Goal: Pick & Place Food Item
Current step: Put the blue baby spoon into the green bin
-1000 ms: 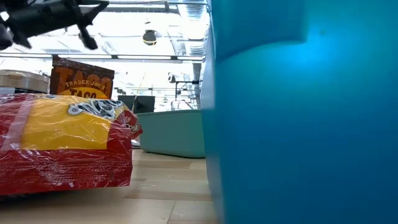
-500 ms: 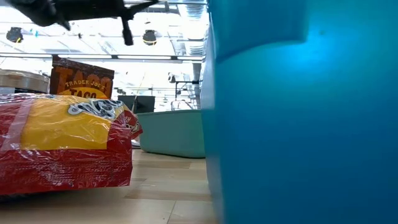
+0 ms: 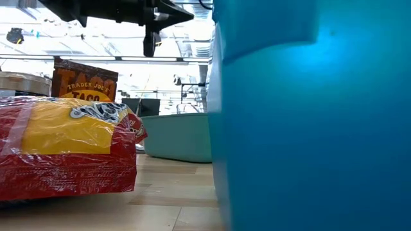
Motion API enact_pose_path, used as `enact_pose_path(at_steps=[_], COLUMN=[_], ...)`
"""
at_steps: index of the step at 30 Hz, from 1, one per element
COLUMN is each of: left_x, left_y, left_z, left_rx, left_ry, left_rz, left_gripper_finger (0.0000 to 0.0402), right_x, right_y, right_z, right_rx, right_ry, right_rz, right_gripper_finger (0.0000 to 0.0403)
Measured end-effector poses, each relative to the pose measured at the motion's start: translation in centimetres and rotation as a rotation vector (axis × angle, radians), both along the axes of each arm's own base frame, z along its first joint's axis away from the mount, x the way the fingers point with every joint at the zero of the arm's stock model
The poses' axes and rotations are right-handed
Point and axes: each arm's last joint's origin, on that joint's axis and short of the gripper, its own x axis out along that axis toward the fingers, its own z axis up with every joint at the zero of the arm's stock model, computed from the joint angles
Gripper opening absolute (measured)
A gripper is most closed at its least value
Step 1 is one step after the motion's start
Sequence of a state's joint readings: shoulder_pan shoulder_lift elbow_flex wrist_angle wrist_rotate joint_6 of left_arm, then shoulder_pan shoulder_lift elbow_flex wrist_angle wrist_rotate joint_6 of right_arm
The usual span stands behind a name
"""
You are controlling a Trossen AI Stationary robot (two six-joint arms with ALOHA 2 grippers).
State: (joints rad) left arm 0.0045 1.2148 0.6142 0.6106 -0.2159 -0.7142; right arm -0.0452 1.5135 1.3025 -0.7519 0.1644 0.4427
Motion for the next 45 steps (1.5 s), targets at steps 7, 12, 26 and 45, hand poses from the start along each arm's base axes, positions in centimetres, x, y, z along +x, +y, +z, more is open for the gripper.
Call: enact_pose_path(at_steps=[7,12,26,45], left_x=[1.8,3.5,6.0,6.8], left_y=[-1.2,-1.3,0.6,1.1], left_z=[-1.6,-1.8,-2.2,-1.8], left_rx=[0.007,0.008,-0.050,-0.045], left_ry=[0.069,0.074,0.067,0.035], left_rz=[0.075,0.081,0.193,0.197], left_gripper_finger=[0.0000,0.0000,0.0001,0.0145], right_x=[0.2,0.2,0.1,0.1], right_y=[0.1,0.0,0.3,0.4], right_z=[0.3,0.3,0.3,0.3], right_rx=[-0.081,-0.086,-0.104,-0.104], right_ry=[-0.027,-0.037,-0.033,-0.033], right_rz=[-0.049,-0.083,-0.094,-0.092], right_gripper_finger=[0.0021,0.0021,0.0021,0.0021])
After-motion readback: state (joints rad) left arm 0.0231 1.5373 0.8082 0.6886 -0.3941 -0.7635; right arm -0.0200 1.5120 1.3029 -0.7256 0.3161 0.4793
